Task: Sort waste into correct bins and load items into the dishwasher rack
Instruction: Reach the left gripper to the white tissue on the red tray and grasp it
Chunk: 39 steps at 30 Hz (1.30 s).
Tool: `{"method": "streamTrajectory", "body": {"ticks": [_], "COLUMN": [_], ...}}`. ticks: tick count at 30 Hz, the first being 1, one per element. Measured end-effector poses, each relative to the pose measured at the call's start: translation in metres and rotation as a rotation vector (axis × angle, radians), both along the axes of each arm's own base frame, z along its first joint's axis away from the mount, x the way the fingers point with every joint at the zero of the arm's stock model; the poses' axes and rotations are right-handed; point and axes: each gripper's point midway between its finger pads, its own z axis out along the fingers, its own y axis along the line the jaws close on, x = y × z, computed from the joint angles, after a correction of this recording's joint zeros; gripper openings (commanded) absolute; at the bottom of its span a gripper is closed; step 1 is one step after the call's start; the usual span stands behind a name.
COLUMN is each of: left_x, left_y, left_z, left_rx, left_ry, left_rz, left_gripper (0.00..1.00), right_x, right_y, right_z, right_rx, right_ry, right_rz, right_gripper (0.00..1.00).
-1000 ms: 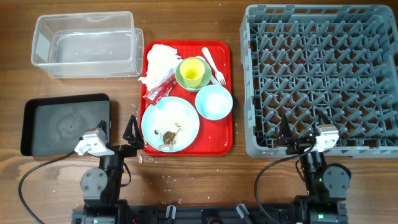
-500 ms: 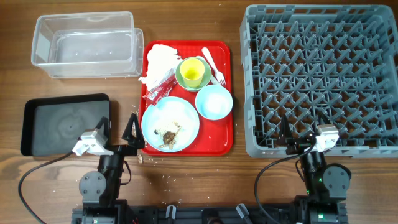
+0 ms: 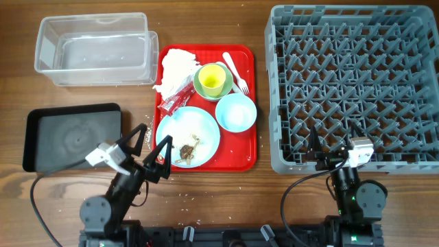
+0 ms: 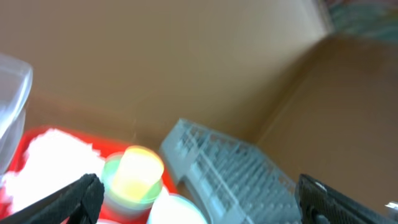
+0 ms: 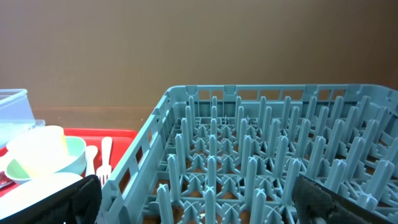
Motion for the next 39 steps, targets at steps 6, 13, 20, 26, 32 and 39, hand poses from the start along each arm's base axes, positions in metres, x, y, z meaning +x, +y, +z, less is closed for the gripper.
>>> {"method": "streamTrajectory", "body": {"ticks": [6,13,20,26,32,39], "left_x": [0.021,0.06,0.06,0.042,0.054,0.104], "left_y": [0.002,-0.015,-0.082,-0.109,-0.107,-0.057], "left_z": [-0.008,-0.031,-0.065,-0.113,-0.117,-0.091], "left_rx": [0.161,0.221,0.268,0.507,0.554,0.364], "left_ry": [0.377,0.776,0.886,0.981,0.938,0.963], "left_rz": [0.001,-0.117,-0.322,-0.164,-0.056,0.115], "left_gripper": [1.0,1.0,1.0,1.0,1.0,1.0], "right_x": [0.0,0.0,0.0,0.0,0.0,0.0], "right_y": [0.0,0.0,0.0,0.0,0.0,0.0], "right_z": [-0.001,-0.001,-0.001,-0.001,-0.001,-0.001], "right_rx": [0.0,0.0,0.0,0.0,0.0,0.0], "right_ry": [0.003,0.003,0.003,0.003,0.003,0.003], "right_rz": [0.0,0.0,0.0,0.0,0.0,0.0], "right_gripper": [1.0,1.0,1.0,1.0,1.0,1.0]}}
